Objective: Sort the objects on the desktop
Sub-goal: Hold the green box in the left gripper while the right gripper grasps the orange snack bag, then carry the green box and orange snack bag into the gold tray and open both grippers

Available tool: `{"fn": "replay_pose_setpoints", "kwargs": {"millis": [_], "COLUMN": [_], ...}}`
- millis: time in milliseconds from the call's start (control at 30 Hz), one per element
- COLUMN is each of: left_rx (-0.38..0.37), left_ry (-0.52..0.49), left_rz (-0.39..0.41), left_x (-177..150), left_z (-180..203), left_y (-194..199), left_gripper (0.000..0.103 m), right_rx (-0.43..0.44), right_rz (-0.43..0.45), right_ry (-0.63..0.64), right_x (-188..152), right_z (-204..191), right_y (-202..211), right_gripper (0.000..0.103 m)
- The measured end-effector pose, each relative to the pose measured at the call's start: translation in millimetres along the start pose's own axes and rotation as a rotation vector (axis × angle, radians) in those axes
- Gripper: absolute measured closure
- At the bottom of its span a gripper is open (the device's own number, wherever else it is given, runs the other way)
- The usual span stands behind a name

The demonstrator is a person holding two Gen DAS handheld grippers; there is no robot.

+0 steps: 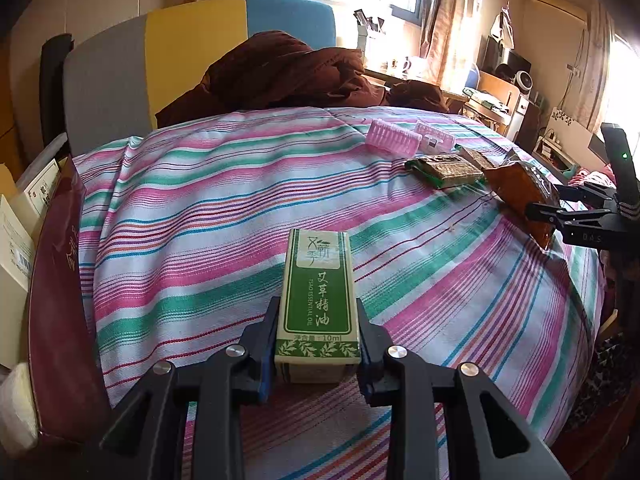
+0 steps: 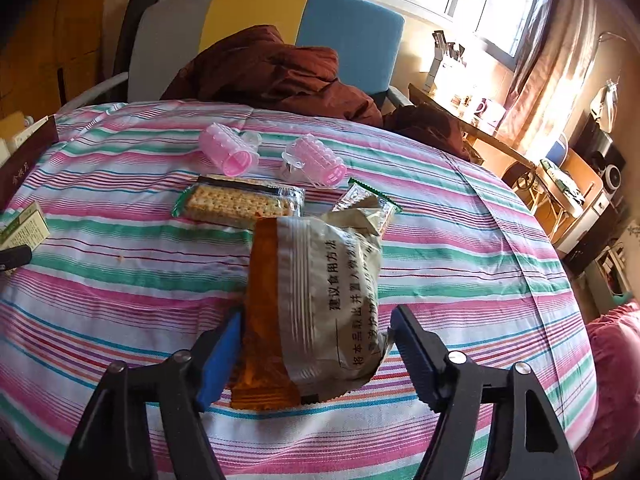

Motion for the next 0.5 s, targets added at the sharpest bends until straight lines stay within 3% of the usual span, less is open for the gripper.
{"fn": "replay_pose_setpoints", "kwargs": {"millis": [233, 500], "left_rx": [-0.019, -0.046], "left_ry": [0.016, 0.02], "left_rz": [0.017, 0.051], "left_x": [0, -6], "left_z": [-1, 0], "left_y": [7, 31], "left_gripper": [0.072, 0.072], "right_rx": [0.091, 0.258], "right_rz": [0.023, 0.07], "right_ry": [-0.057, -0.147], "right_x": [2, 1], "right_z": [-24, -77], "right_y": [19, 41], "right_gripper": [0.043, 0.045]}}
Point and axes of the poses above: each gripper's, at about its wrist camera, not at the fingertips, and y roughly against the way its jaws point, z to its right, x to its top, the point moved 8 cm from there along -y, roughly the way its jaws point
